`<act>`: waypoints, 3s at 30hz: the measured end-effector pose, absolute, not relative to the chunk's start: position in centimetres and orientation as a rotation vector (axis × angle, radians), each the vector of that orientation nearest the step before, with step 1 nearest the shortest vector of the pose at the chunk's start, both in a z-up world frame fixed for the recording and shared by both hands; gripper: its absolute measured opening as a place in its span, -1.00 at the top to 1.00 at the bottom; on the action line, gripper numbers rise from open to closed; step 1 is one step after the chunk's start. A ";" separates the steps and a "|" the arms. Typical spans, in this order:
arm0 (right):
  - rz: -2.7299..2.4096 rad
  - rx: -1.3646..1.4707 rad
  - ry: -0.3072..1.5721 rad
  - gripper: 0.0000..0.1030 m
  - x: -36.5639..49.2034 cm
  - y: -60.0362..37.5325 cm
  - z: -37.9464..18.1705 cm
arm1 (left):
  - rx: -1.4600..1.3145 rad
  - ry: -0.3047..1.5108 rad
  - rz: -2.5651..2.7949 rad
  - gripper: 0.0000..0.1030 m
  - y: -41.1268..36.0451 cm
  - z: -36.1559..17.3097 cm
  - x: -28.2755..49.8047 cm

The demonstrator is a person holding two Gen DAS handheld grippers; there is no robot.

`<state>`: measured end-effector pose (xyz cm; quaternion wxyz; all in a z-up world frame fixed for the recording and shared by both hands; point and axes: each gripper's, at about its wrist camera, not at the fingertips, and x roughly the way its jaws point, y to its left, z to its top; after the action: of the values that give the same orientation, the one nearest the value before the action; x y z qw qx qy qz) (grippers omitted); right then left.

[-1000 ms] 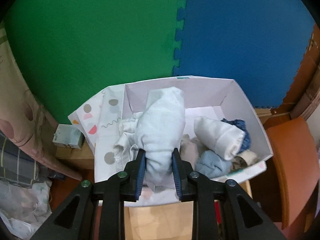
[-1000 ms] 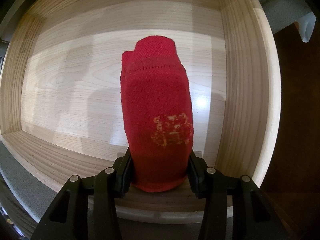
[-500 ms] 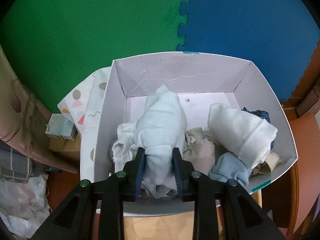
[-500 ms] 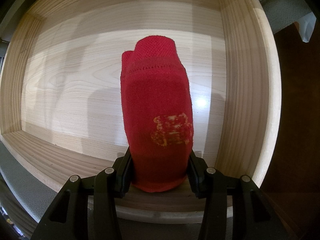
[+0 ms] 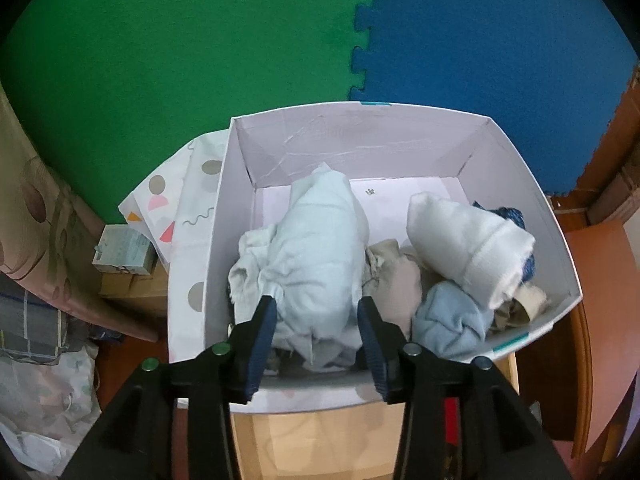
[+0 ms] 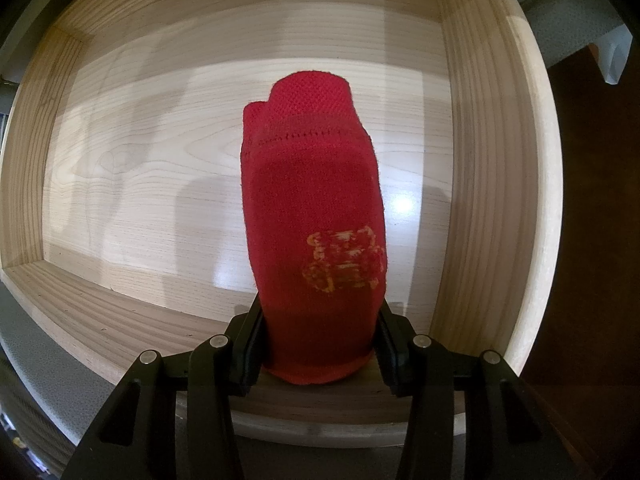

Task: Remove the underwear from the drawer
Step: 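Return the open left gripper over the empty drawer, then carry the red underwear up into the white box with the right gripper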

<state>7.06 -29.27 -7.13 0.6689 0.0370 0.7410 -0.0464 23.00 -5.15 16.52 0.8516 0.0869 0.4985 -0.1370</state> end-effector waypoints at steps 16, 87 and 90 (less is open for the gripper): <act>-0.106 0.078 1.671 0.15 7.1 -29.2 -7.2 | 0.169 0.984 -0.301 0.09 0.4 19.8 16.4; -0.075 0.009 1.408 0.27 2.5 -27.1 5.7 | 0.034 1.108 -0.131 0.09 5.7 0.6 7.2; -0.061 0.022 1.368 0.27 2.8 -26.5 8.5 | 0.036 1.107 -0.134 0.09 5.7 0.6 7.1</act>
<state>2.79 -26.50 8.49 0.7745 0.0099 0.6319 -0.0281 7.08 5.71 0.62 0.8484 0.0169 0.5252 -0.0634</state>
